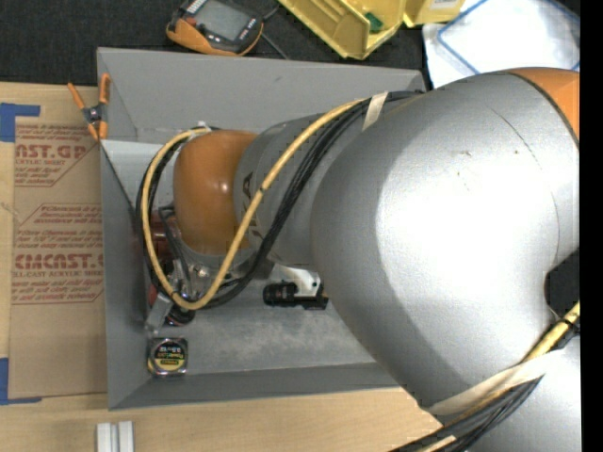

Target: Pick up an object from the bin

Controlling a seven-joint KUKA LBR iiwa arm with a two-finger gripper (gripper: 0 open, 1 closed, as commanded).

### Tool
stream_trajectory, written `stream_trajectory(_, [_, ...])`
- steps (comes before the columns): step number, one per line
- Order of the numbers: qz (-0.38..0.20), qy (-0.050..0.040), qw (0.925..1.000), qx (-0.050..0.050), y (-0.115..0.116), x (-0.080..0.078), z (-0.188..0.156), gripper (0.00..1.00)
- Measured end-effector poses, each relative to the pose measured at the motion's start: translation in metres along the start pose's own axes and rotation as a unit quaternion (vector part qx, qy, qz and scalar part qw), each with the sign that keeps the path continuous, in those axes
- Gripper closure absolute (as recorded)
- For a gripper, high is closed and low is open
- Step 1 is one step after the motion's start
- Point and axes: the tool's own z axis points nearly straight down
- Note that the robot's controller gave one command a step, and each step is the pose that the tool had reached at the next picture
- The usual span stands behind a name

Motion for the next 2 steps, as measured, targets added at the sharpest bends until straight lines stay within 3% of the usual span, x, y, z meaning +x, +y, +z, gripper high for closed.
stream_trajectory(1, [-0.231,-0.0046,0.9729,-0.005,-0.0032,0.0065,0.0288,0.0])
stream_trajectory(2, [0.017,-0.0017,0.9998,-0.002,-0.0045,0.0042,0.0297,1.0])
